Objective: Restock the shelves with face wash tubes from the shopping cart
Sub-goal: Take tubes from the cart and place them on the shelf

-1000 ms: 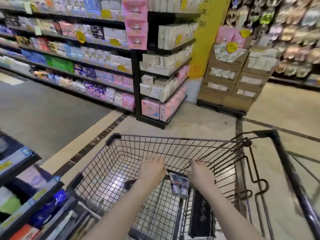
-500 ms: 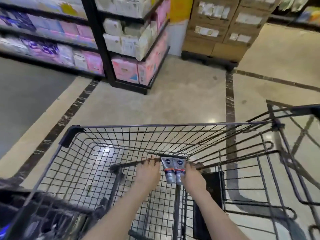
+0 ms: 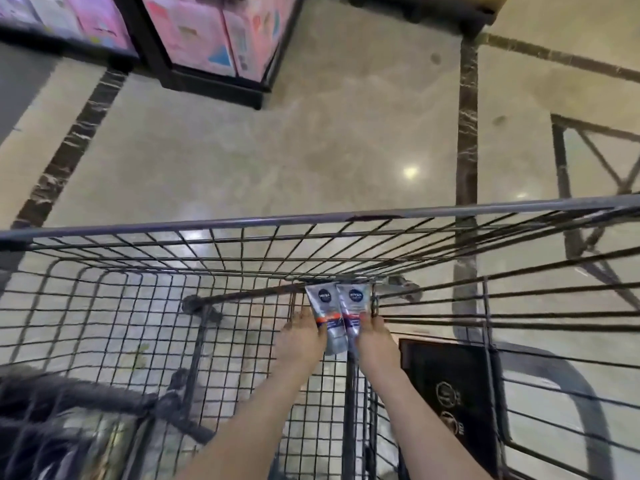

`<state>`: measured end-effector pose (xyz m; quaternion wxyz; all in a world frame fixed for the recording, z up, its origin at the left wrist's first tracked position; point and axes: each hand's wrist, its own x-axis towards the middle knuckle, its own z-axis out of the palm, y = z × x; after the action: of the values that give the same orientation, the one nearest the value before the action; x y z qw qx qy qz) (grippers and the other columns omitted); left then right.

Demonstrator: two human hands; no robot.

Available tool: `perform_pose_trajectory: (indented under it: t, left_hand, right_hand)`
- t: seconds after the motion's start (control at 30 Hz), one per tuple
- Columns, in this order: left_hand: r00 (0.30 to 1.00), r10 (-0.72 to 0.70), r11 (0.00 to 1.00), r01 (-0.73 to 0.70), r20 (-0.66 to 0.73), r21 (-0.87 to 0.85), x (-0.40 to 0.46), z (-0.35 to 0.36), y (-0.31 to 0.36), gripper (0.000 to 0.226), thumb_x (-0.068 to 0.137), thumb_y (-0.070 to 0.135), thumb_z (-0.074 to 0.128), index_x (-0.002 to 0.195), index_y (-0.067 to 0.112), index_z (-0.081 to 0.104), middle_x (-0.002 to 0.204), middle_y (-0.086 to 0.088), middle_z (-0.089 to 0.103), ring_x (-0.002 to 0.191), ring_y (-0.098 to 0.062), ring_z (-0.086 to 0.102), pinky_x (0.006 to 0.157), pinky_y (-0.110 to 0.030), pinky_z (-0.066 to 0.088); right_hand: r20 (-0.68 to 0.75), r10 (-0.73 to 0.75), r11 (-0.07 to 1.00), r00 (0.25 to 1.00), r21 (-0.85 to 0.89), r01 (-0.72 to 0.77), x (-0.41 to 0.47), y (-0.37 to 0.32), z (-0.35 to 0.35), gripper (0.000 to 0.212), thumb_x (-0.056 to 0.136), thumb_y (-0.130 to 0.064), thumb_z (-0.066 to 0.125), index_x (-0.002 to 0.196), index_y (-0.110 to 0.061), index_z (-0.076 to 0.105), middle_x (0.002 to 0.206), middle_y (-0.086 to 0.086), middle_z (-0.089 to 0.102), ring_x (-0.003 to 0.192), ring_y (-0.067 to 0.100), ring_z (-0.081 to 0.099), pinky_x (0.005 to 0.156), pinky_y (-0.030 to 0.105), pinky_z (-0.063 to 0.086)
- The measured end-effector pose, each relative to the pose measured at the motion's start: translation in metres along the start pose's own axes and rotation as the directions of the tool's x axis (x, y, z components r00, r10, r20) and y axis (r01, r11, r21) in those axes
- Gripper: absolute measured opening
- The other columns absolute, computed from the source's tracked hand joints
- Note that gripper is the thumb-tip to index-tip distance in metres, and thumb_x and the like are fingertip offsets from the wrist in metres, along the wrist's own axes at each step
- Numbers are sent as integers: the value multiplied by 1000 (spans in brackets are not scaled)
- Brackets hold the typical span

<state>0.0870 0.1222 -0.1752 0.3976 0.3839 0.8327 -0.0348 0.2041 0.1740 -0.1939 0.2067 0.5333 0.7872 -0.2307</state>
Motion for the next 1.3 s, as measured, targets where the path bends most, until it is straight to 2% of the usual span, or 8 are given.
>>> perform_pose_trajectory:
  t: [0.13,0.3,0.43,0.57,0.67,0.83,1.0,1.3]
  left_hand:
    - [982,-154,952,178,114,-250,21,19,6,59,97,48,34,140,9,25,136,-13,45,117,-25,52,87,-31,44]
    - [954,-252,779,300,162,-550,43,37,16,39,89,39,58,108,10,40,96,-2,54,74,-13,49,57,-18,39]
    - [950,-284,722,302,132,-623,49,45,14,39,87,25,63,116,11,42,110,-8,61,95,-23,59,72,-27,47]
    - [962,-270,723,235,47,-650,39,42,-5,39,87,26,62,119,14,42,105,-6,62,83,-18,59,56,-21,45]
    - [963,-270,730,197,-10,-655,32,42,-22,39,84,26,65,116,16,45,103,-7,66,86,-23,63,70,-30,51]
    - [962,-274,670,171,-26,-722,25,38,-37,37,84,23,66,114,18,45,101,-3,65,85,-23,64,72,-32,52]
    - [959,-277,617,123,-68,-777,18,34,-47,43,83,21,68,120,16,48,98,1,64,82,-18,60,72,-28,48]
    - [961,-255,433,18,-103,-901,-11,13,-52,42,79,12,72,114,19,49,93,-2,66,86,-19,65,76,-28,46]
  right_hand:
    - [98,22,999,995,26,-24,16,7,21,51,94,-12,43,141,-3,28,132,17,41,115,31,51,85,30,46]
    - [58,110,994,992,-1,-110,31,6,33,50,94,-14,43,141,-11,27,137,13,37,118,26,48,91,29,43]
    - [18,142,990,990,15,-143,31,7,40,46,96,-21,43,139,-16,29,141,11,33,121,25,43,94,27,40]
    - [27,141,981,990,127,-143,27,6,40,45,94,-24,48,137,-20,36,133,10,33,117,24,43,89,26,42]
    - [54,150,948,987,276,-159,23,3,45,48,91,-17,51,136,-24,37,126,8,35,100,21,51,79,24,45]
    - [112,267,732,957,623,-277,20,-10,60,55,94,-17,47,143,-27,25,117,16,53,89,26,56,78,32,47]
    - [315,418,242,852,865,-439,24,-14,52,66,87,-8,62,143,-8,26,121,16,60,112,29,57,101,37,40]
    - [410,255,-4,876,906,-423,-9,-20,30,26,83,-8,68,101,-14,51,103,13,64,91,25,63,80,34,51]
